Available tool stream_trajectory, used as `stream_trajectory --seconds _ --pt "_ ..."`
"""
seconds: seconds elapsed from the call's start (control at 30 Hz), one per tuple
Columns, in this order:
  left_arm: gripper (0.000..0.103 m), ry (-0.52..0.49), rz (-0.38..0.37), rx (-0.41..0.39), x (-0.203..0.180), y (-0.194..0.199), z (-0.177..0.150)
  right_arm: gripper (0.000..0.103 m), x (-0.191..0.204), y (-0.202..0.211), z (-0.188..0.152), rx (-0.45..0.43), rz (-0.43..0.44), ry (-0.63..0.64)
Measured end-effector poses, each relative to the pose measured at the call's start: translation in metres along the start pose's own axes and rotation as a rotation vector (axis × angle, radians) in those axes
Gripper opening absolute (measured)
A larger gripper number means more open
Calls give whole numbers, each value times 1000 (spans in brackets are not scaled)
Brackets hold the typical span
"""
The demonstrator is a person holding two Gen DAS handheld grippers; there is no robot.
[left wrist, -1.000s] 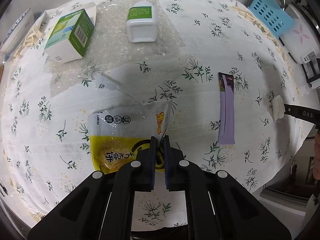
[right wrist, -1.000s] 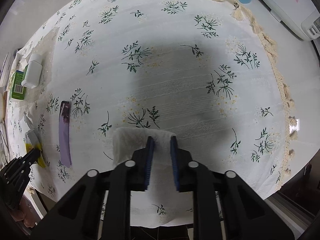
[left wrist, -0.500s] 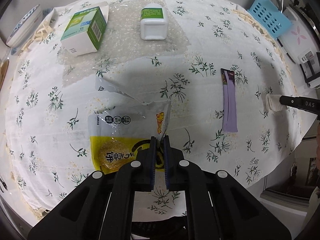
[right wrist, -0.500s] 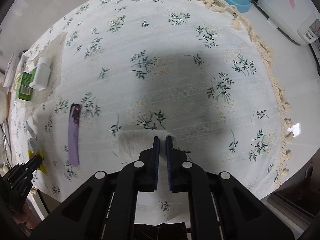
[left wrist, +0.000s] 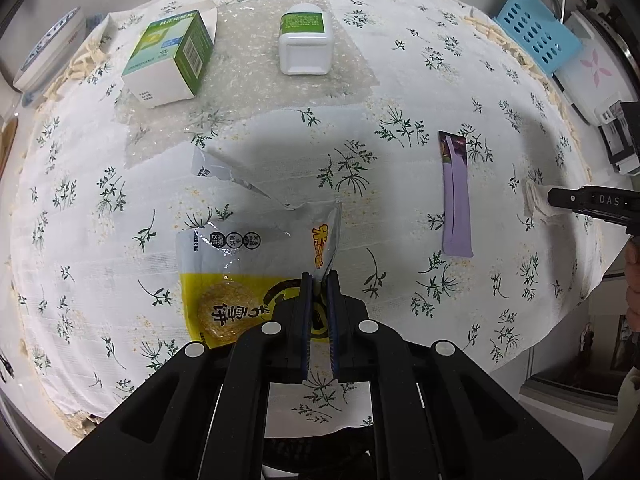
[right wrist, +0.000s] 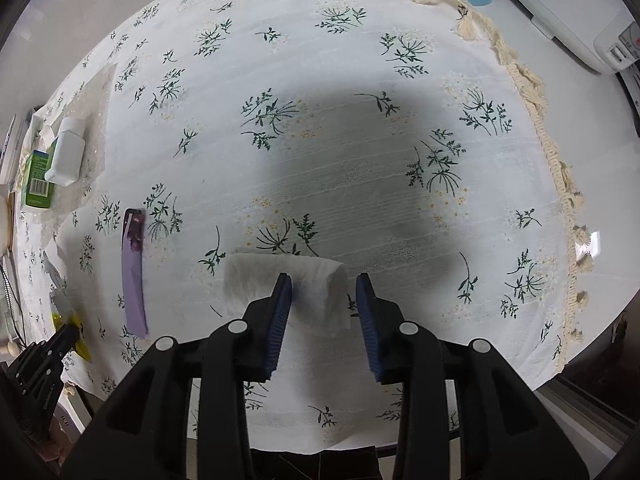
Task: Collect trash
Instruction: 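Lift the yellow bag and white tissue and carry them down to the bin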
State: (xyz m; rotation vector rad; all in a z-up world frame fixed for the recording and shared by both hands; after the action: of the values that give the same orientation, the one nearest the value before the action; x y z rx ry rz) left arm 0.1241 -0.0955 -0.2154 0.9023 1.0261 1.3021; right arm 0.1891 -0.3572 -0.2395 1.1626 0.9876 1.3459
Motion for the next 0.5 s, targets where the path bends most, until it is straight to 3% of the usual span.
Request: stream_trajectory --seconds 0.1,0.33,0.5 --pt "6 2 -1 -1 -1 0 1 32 4 -3 1 15 -10 8" --pt "6 11 -3 -7 3 7 -5 9 11 -11 -2 34 -2 2" --pt "6 18 0 -15 7 14 -9 7 15 -2 3 15 6 -14"
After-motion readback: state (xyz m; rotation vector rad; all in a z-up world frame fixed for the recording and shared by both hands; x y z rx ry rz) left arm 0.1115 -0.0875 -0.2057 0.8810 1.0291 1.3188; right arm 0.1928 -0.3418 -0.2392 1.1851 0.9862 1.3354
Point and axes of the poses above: each gripper's, at about its wrist camera, not at the fingertips, and y roughly against the way its jaws point, x to its left, z to its top, the point moved 10 cm from there along -y, roughly the way its jaws point, and after that the axes turned 6 degrees about -x, right-handed, at the moved point
